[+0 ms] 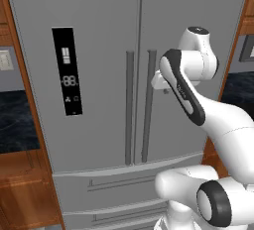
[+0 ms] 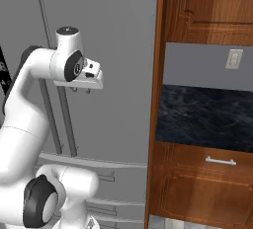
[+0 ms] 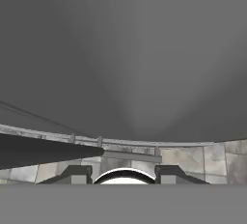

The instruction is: Open the fridge, grab two sodas, and place both sodas inside the bowl with ice on the dining counter.

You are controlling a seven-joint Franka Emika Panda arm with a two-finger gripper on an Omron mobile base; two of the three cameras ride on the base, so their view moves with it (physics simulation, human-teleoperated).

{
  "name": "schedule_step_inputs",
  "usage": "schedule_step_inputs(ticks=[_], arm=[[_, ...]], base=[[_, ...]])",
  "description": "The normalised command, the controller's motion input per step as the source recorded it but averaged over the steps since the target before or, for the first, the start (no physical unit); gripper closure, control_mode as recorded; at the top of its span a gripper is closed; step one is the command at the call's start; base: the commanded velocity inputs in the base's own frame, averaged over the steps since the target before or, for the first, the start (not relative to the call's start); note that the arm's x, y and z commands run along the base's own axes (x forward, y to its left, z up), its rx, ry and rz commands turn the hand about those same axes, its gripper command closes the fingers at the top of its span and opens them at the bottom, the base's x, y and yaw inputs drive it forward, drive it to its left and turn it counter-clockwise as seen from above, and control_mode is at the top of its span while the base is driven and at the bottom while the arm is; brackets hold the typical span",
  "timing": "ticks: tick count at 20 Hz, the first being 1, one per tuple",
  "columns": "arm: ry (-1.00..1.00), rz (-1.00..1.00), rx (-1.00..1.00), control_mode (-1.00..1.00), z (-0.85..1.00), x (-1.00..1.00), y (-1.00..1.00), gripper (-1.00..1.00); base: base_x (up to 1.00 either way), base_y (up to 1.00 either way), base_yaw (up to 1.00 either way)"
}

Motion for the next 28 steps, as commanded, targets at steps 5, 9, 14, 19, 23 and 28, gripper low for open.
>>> schedule_step_inputs(ticks=[5,9,14,19,23,28], arm=[[-0.02,0.0,0.0,1.0,0.0,-0.09,0.0,-1.0],[0.0,0.0,0.0,1.0,0.0,0.0,0.0,-1.0],[0.0,0.0,0.0,1.0,0.0,0.0,0.0,-1.0],[0.0,0.0,0.0,1.0,0.0,0.0,0.0,-1.0],[0.0,0.0,0.0,1.0,0.0,0.0,0.0,-1.0],[0.0,0.0,0.0,1.0,0.0,0.0,0.0,-1.0]], base=[[0.0,0.0,0.0],[-0.16,0.04,-0.02],[-0.55,0.25,-0.06],[-0.48,0.29,-0.03],[-0.22,0.34,0.0],[0.0,0.44,0.09]])
